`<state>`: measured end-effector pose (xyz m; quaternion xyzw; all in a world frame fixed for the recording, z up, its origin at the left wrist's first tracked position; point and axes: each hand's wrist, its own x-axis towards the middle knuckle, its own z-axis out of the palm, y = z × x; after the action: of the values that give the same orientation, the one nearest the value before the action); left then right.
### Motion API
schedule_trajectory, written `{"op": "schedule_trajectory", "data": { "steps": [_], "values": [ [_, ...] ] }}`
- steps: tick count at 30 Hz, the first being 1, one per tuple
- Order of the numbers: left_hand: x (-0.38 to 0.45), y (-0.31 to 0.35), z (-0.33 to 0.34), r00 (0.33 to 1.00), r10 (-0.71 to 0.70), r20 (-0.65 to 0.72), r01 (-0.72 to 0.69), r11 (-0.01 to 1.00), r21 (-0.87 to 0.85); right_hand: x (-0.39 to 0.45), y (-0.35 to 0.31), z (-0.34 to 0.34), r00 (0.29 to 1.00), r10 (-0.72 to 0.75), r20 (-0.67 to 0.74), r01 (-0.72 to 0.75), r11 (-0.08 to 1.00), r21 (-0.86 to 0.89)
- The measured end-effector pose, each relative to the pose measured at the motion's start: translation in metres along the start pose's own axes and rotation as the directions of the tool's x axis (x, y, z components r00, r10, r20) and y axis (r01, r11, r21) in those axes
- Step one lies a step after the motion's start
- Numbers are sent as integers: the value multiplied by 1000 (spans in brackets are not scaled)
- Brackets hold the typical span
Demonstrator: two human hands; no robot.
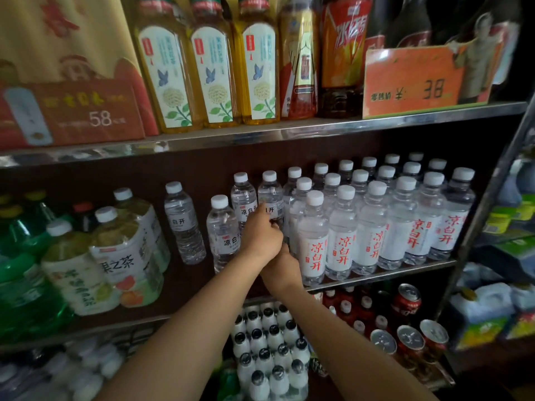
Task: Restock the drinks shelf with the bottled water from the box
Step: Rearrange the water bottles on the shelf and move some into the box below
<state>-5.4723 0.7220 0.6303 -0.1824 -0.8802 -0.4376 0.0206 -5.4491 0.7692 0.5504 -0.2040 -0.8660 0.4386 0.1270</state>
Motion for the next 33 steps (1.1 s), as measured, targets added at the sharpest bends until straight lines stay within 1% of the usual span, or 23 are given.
{"op": "schedule_trajectory", "data": {
  "steps": [2,3,5,8,11,17,22,26,29,33],
  "values": [
    [-22,-2,-9,999,-26,35,27,998,-48,-22,2,-9,1000,3,1,-3,999,51],
    [-33,-4,-15,998,-38,47,41,997,-58,-35,2,-13,1000,7,8,-8,999,46],
    [-59,-8,-27,997,-37,66,40,998,-38,-57,5,-22,1000,13,23,-13,1000,-5],
    [-98,-18,-45,993,-37,111,38,999,-6,-92,8,-35,999,-15,34,17,998,-67],
    [-131,-36,-56,988,-63,143,60,998,19,-127,13,-44,999,-23,44,27,994,-110],
    [-185,-68,-48,972,-129,194,128,992,19,-181,43,-43,991,26,131,-7,990,-140],
    [-217,-105,-18,950,-204,237,203,979,28,-203,92,-25,969,134,209,-103,983,-154],
    [-240,-154,28,928,-281,246,284,959,25,-215,156,1,947,228,228,-188,965,-184],
    [-266,-198,77,883,-354,308,369,929,10,-231,216,26,912,333,242,-296,939,-175],
    [-305,-259,145,809,-437,392,481,877,-14,-257,298,69,869,424,255,-379,902,-205]
  ]
}}
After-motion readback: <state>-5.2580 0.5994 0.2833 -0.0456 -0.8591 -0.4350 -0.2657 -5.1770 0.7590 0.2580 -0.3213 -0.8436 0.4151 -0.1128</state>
